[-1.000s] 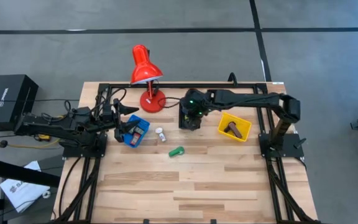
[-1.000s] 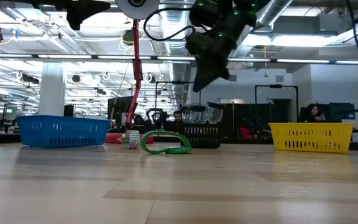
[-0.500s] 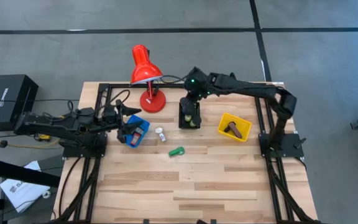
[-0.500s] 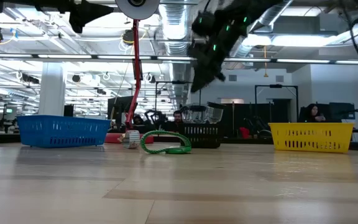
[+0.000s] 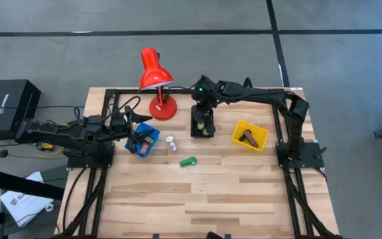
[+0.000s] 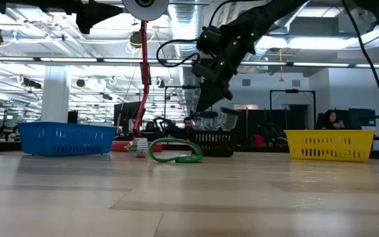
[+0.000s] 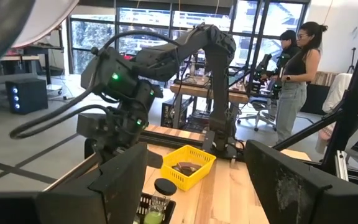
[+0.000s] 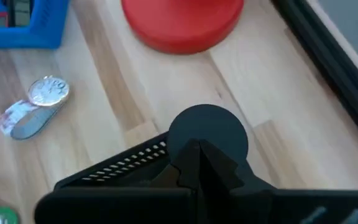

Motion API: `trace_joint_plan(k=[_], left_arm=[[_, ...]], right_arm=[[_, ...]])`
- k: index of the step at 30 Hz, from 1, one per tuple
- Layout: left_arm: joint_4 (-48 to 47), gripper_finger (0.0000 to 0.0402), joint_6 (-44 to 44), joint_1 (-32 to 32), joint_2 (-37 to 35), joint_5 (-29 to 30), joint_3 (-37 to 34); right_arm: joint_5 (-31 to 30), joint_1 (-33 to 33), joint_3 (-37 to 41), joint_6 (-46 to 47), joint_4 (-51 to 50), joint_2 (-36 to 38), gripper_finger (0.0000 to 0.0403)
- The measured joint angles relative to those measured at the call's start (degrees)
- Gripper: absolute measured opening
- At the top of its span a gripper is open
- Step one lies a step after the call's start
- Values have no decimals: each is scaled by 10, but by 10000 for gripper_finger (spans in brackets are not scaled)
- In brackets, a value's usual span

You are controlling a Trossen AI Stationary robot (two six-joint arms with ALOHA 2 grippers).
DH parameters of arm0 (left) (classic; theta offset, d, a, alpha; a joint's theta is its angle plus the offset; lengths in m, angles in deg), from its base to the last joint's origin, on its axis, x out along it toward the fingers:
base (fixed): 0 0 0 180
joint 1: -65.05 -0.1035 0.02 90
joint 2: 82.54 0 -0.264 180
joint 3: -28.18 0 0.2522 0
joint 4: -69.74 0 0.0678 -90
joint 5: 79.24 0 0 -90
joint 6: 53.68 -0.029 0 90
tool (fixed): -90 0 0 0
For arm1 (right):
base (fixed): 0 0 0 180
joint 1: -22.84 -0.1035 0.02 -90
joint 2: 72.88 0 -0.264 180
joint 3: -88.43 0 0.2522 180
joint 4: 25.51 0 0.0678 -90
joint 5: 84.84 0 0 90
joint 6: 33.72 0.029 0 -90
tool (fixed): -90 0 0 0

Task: Pick & Place Office items
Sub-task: Adjust the yellow hourglass in the black basket

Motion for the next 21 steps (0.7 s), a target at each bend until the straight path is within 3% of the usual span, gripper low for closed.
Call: trace_joint_plan(k=[21], left_arm=[[3,264,0,0,0,0,0]], right_arm=[[1,2,-21,-2,-86,0,0]])
